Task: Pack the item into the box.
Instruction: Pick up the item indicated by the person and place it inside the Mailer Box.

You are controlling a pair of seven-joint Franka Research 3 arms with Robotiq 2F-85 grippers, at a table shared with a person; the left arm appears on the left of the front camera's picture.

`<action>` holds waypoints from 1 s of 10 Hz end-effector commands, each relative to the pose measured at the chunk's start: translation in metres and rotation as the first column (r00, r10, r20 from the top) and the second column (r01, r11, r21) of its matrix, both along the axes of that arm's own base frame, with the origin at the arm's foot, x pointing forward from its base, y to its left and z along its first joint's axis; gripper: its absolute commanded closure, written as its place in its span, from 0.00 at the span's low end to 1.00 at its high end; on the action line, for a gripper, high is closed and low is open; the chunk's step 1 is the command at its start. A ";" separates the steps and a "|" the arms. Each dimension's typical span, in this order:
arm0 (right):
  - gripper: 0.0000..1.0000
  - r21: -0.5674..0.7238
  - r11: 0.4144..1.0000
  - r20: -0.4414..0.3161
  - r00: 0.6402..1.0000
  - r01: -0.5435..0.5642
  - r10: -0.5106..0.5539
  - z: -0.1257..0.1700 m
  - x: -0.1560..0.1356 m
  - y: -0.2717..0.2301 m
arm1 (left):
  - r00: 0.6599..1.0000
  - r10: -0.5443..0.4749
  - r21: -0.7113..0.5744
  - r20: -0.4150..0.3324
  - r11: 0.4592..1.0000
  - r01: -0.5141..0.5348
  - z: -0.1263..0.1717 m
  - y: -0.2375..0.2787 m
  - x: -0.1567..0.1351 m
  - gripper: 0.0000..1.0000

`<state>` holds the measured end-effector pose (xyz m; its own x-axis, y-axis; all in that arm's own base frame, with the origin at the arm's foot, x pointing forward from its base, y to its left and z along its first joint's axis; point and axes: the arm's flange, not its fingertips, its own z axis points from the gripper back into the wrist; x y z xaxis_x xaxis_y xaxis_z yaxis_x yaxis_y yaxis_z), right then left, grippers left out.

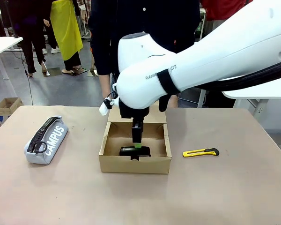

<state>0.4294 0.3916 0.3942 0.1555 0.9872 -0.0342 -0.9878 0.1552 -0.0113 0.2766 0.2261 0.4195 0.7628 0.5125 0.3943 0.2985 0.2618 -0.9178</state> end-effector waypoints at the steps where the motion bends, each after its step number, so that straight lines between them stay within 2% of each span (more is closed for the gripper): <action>1: 0.00 0.124 0.988 -0.049 0.995 0.088 -0.083 0.048 -0.015 -0.085 | 1.000 0.007 -0.009 0.029 1.000 -0.006 0.002 -0.001 0.000 0.00; 2: 0.00 0.223 0.960 -0.093 0.984 0.167 -0.150 0.070 -0.026 -0.138 | 1.000 0.007 -0.009 0.029 1.000 -0.006 0.002 -0.001 0.000 0.00; 3: 0.00 0.288 0.912 -0.156 0.954 0.293 -0.257 0.085 -0.037 -0.186 | 1.000 0.007 -0.009 0.029 1.000 -0.006 0.002 -0.001 0.000 0.00; 4: 0.00 0.345 0.807 -0.257 0.875 0.480 -0.410 0.091 -0.046 -0.241 | 1.000 0.007 -0.009 0.029 1.000 -0.006 0.002 -0.001 0.000 0.00; 5: 0.00 0.422 0.668 -0.374 0.789 0.613 -0.488 0.089 -0.056 -0.290 | 1.000 0.007 -0.009 0.029 1.000 -0.006 0.002 -0.001 0.000 0.00; 6: 0.00 0.472 0.457 -0.526 0.657 0.754 -0.540 0.085 -0.069 -0.340 | 1.000 0.007 -0.009 0.029 1.000 -0.006 0.002 -0.001 0.000 0.00; 7: 0.00 0.469 0.275 -0.633 0.536 0.839 -0.558 0.078 -0.085 -0.378 | 1.000 0.007 -0.009 0.029 1.000 -0.006 0.002 -0.001 0.000 0.00; 8: 0.00 0.451 0.023 -0.769 0.401 0.892 -0.498 0.061 -0.109 -0.424 | 1.000 0.007 -0.009 0.029 1.000 -0.006 0.002 -0.001 0.000 0.00; 9: 0.00 0.431 -0.085 -0.821 0.352 0.898 -0.449 0.048 -0.121 -0.444 | 1.000 0.007 -0.009 0.029 1.000 -0.006 0.002 -0.001 0.000 0.00; 10: 0.00 0.388 -0.251 -0.884 0.282 0.887 -0.373 0.023 -0.138 -0.469 | 1.000 0.007 -0.009 0.029 1.000 -0.006 0.002 -0.001 0.000 0.00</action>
